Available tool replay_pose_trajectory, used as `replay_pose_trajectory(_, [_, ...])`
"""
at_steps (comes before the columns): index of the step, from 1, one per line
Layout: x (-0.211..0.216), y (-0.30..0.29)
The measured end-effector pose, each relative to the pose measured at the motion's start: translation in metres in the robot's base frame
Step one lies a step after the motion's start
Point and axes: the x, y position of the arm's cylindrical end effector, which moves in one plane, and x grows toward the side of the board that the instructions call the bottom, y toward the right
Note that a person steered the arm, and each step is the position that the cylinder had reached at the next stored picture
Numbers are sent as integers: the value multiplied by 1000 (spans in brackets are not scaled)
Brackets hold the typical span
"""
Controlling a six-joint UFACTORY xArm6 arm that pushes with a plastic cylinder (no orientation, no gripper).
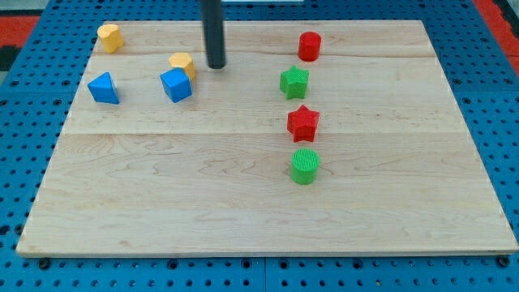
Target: Slide the yellow hexagon to the top of blue triangle
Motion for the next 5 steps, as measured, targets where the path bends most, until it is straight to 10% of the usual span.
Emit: replay_pose_trajectory(5, [27, -68])
